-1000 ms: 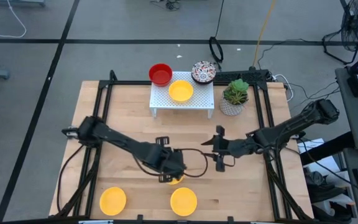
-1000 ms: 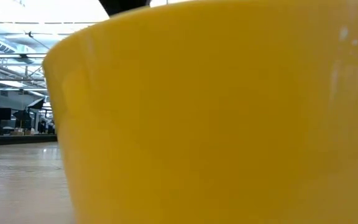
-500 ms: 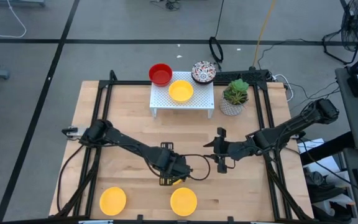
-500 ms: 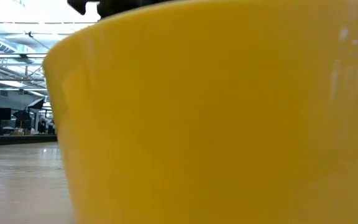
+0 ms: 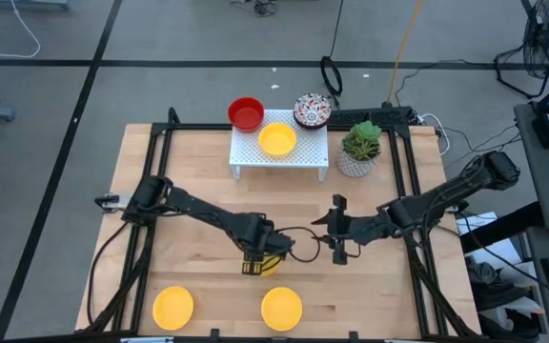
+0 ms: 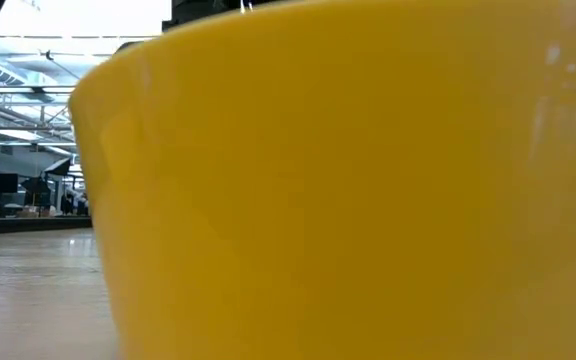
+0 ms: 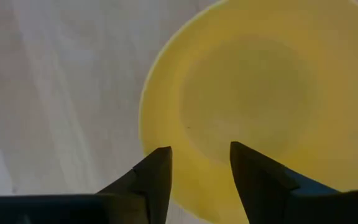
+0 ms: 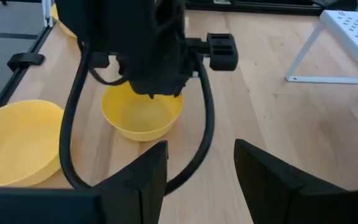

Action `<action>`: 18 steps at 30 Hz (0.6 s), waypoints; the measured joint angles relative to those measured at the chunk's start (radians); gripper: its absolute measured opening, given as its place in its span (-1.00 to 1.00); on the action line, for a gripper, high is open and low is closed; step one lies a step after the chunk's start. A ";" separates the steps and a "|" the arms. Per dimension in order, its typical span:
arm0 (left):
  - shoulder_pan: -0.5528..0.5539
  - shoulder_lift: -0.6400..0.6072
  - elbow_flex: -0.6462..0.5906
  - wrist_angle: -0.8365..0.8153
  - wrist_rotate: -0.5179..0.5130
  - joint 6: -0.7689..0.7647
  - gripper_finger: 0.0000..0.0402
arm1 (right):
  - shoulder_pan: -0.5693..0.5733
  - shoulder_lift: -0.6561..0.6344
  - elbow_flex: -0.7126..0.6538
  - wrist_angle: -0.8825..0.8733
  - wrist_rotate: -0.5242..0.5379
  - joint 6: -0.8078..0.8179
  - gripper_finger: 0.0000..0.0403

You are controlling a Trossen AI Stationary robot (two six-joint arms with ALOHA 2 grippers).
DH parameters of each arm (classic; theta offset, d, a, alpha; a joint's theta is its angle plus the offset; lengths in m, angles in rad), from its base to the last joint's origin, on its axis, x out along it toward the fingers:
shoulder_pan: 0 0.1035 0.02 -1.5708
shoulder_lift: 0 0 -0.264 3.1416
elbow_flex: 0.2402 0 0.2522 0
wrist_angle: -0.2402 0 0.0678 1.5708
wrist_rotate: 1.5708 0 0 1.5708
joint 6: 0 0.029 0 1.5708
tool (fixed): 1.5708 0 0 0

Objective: Pick & Place Mini bowls
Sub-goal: Stack the yellow bowl on the yellow bowl on the shelf

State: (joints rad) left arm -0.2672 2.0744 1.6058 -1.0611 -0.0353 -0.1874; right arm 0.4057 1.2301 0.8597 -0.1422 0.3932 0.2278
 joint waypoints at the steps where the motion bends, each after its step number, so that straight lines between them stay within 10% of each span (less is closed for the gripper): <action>1: 0.004 0.000 -0.006 0.005 0.006 0.007 -0.19 | -0.003 0.000 0.000 0.000 -0.001 0.000 -0.15; 18: -0.006 -0.082 0.001 0.071 -0.143 0.101 -0.20 | -0.058 0.001 0.001 -0.009 -0.004 -0.004 -0.15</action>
State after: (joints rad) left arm -0.2732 1.9919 1.6064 -0.9900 -0.1784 -0.0860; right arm 0.3473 1.2308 0.8608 -0.1516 0.3889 0.2241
